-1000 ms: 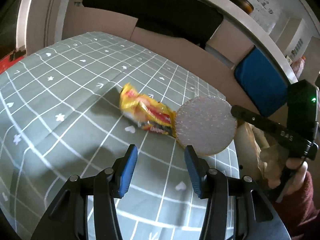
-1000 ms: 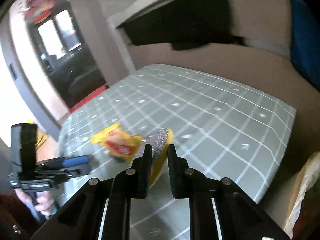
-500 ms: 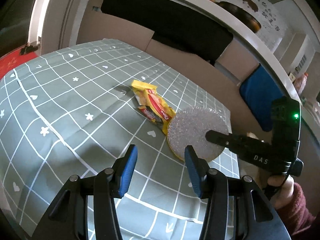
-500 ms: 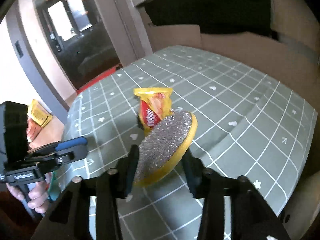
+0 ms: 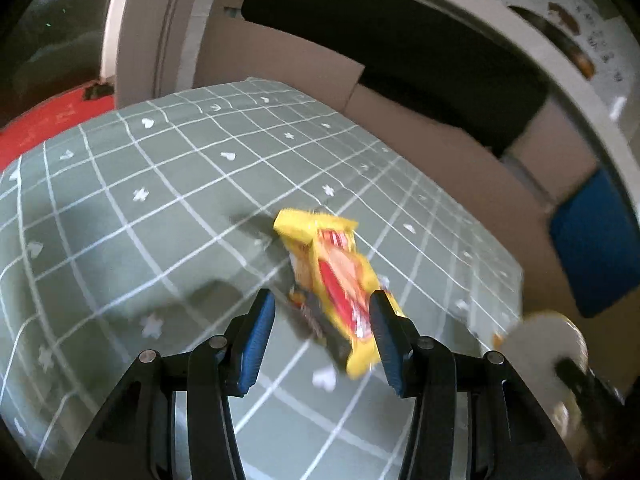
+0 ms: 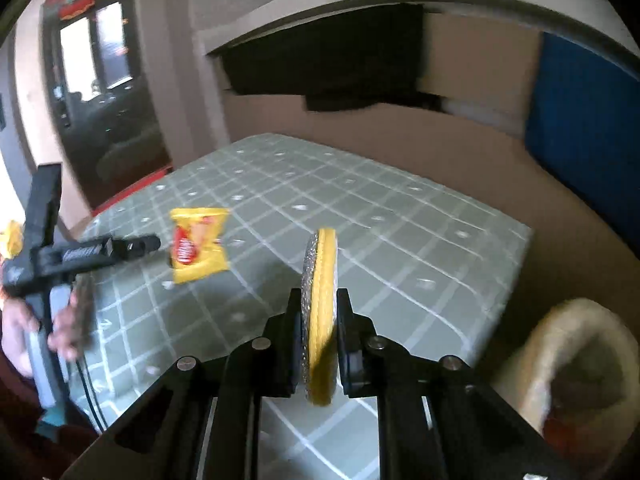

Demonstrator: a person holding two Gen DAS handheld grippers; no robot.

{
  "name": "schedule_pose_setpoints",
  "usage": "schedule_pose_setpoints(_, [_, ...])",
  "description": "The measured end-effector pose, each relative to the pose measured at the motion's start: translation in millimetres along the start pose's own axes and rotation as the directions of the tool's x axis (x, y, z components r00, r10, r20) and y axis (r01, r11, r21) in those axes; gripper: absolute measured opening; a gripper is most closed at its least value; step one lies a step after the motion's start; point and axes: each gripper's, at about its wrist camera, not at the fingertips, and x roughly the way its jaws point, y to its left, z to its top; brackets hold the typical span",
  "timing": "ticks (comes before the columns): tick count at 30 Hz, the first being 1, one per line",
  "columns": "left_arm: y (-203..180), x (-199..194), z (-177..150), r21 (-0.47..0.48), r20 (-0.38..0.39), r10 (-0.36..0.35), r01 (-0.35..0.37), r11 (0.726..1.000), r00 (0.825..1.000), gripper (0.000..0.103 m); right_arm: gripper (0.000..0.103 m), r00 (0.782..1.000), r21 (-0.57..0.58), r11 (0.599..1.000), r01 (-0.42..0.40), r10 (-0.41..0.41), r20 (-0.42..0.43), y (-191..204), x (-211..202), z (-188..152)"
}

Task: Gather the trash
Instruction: 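Grasp the yellow snack wrapper with the left gripper while the right grasps the round scrubber pad, then carry the yellow wrapper and scrubber pad to the bin and open both grippers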

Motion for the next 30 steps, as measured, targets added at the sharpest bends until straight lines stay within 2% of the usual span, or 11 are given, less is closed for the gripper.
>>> schedule_pose_setpoints(6, [-16,38,14,-0.019,-0.012,0.112,-0.112,0.993,0.994,0.05,0.014,1.0,0.055,0.998,0.003,-0.004,0.018,-23,-1,-14])
schedule_pose_setpoints(9, [-21,48,15,-0.016,-0.023,0.139,-0.139,0.99,0.99,0.05,0.014,1.0,0.054,0.999,0.001,-0.002,0.03,-24,0,-17])
schedule_pose_setpoints(11, [-23,51,15,-0.001,-0.021,0.133,-0.133,0.991,0.991,0.05,0.014,0.999,0.06,0.998,-0.014,0.011,0.037,-26,-1,-19])
schedule_pose_setpoints(13, [-25,52,14,0.008,-0.022,0.113,-0.113,0.994,0.993,0.045,0.018,0.999,0.066,0.997,-0.026,0.023,0.04,-26,1,-20])
schedule_pose_setpoints(15, [-26,52,13,0.022,-0.031,0.084,-0.084,0.996,0.996,0.032,0.018,0.998,0.07,0.997,-0.044,0.041,0.042,-25,2,-21])
schedule_pose_setpoints(17, [-31,48,10,0.055,-0.025,0.064,-0.063,0.997,0.998,0.024,0.019,0.997,0.074,0.995,-0.071,0.069,0.04,-23,5,-22])
schedule_pose_setpoints(20, [-40,38,5,0.114,-0.007,0.043,-0.042,0.993,0.999,0.02,0.019,0.997,0.057,0.995,-0.078,0.076,0.031,-17,10,-22])
schedule_pose_setpoints(26, [-57,10,-8,0.202,0.043,0.004,-0.013,0.979,0.999,0.018,0.019,0.997,0.04,0.996,-0.074,0.075,-0.012,-9,21,-21])
schedule_pose_setpoints(30, [-71,-9,-11,0.244,0.08,-0.017,-0.003,0.97,0.997,0.017,0.015,0.997,0.054,0.996,-0.071,0.072,-0.02,-10,20,-18])
